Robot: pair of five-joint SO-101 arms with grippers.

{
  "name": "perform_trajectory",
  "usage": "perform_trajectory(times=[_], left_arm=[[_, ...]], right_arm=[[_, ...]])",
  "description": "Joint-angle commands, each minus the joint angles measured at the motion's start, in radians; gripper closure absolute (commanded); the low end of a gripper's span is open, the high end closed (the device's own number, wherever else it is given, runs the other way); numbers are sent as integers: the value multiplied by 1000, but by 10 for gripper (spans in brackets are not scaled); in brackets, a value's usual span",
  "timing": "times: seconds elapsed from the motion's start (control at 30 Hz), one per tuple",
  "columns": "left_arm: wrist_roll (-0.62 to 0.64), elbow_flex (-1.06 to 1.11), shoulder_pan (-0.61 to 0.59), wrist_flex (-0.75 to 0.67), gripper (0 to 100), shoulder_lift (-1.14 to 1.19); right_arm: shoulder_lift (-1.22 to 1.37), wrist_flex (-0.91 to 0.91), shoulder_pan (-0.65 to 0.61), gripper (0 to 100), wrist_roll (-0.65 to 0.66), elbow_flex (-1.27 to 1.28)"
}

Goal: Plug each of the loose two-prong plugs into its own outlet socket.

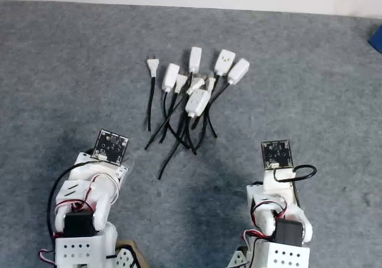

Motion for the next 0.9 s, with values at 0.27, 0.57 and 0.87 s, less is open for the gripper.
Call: perform_trajectory(times=[0.27,0.57,0.87], left_arm=[[6,16,13,-20,732,-1],[6,16,13,-20,732,-1],[8,16,16,-15,732,-1]], right_arm=[[-12,4,8,977,8,139],[-12,4,8,977,8,139],[-12,5,-51,977,8,140]])
